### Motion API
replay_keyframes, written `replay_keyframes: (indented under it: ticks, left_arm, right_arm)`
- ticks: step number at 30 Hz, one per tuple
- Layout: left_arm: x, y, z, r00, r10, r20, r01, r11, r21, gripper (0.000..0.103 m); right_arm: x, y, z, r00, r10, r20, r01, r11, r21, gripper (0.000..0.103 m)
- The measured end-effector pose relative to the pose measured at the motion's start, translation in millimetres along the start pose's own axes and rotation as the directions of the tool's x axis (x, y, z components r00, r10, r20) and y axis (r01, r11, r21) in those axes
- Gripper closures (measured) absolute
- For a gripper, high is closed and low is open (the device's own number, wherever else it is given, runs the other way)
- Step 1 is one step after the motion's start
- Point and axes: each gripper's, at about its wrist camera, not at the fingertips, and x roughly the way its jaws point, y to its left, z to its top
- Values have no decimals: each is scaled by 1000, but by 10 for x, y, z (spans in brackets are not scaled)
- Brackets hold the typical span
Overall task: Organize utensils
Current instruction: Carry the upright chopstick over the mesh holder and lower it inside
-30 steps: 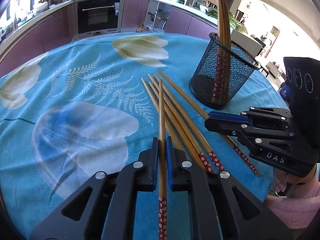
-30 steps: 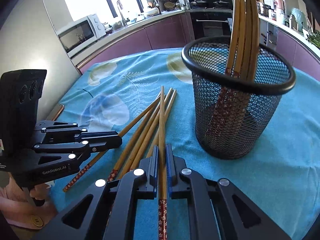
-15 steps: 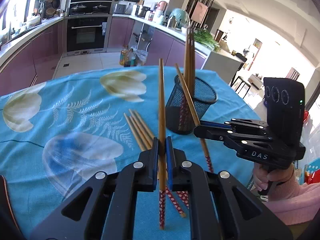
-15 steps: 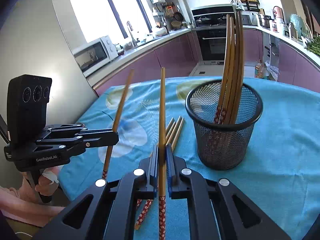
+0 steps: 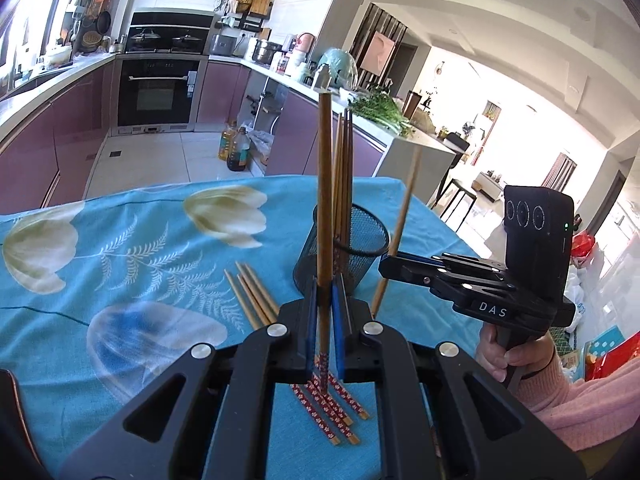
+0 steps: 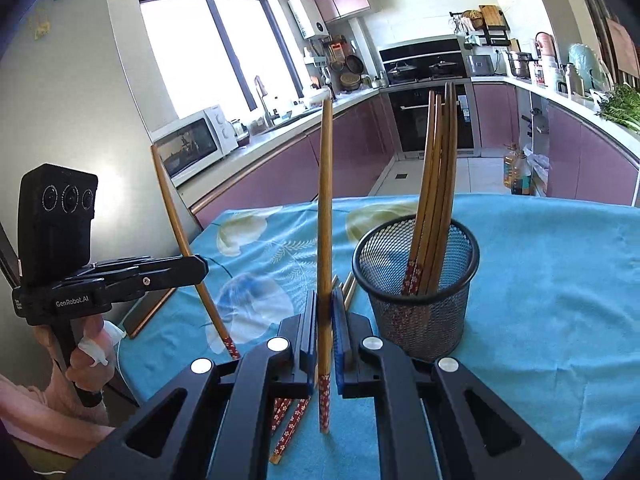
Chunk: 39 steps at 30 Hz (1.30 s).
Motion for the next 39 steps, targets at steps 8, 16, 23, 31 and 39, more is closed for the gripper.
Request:
replay_keyframes:
  ticks: [8, 16, 23, 31, 39]
  left_arm:
    - [24, -125, 242, 999, -20, 47, 19, 999, 29, 96]
    - [35, -223, 535, 994, -36, 99, 31, 998, 57, 96]
    - [53, -338, 784, 989, -44, 138, 32, 996, 88, 96]
    - [160, -451, 1008, 987, -36, 159, 16, 992, 126, 96]
    - [480, -486, 1006, 996, 9, 86, -23, 986, 162, 96]
  right_arm:
    - [-133, -43, 192, 998, -1, 65, 2, 1000, -11, 97]
    - [-319, -96, 419, 991, -16, 131, 22, 999, -44, 97]
    - [-457, -102, 581, 982, -39, 186, 52, 996, -68, 97]
    - [-487, -158, 699, 971, -70, 231, 89, 993, -72, 97]
    - [-283, -272, 666, 976, -93, 197, 103, 994, -43, 97]
